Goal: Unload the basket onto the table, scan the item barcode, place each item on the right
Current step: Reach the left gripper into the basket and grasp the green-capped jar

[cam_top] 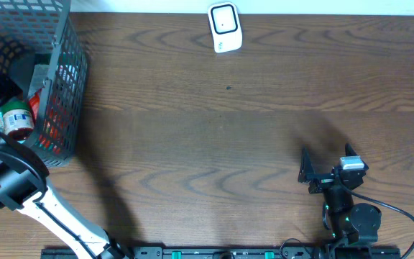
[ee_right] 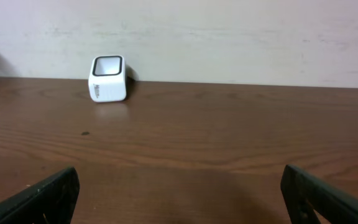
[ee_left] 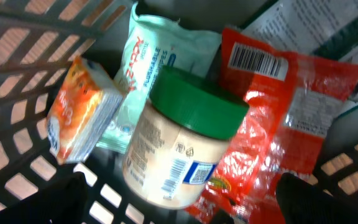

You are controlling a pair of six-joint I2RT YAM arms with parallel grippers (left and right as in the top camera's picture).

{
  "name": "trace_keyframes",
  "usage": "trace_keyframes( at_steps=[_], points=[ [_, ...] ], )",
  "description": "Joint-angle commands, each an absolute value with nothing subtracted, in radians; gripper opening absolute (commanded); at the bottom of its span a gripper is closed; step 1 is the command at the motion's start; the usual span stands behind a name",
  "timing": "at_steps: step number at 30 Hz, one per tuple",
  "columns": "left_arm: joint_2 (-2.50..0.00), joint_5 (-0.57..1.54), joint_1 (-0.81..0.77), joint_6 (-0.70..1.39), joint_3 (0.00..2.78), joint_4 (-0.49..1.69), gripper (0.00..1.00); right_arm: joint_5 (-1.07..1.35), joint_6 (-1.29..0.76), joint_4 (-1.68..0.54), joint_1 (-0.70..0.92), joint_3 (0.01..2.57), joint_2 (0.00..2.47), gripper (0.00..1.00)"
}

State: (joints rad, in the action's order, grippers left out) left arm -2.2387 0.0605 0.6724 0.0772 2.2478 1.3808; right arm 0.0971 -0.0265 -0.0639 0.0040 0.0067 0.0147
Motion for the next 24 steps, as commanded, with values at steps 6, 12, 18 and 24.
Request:
trace_keyframes(
  at_steps=[6,12,18,24],
  points=[
    [-2.252,0.031,0.673,0.068,2.058,1.295,0.97,0.096,-0.029,-0.068,-0.006,0.006,0.011,0.99],
    [-2.252,0.033,0.673,0.08,2.002,1.235,0.95,0.095,-0.029,-0.068,-0.006,0.006,0.011,0.99],
    [-2.252,0.033,0.673,0.08,1.978,1.21,0.85,0.095,-0.029,-0.068,-0.006,0.006,0.011,0.99],
    [-2.252,0.056,0.673,0.08,1.953,1.191,0.66,0.096,-0.029,-0.068,-0.006,0.006,0.011,0.99]
  ],
)
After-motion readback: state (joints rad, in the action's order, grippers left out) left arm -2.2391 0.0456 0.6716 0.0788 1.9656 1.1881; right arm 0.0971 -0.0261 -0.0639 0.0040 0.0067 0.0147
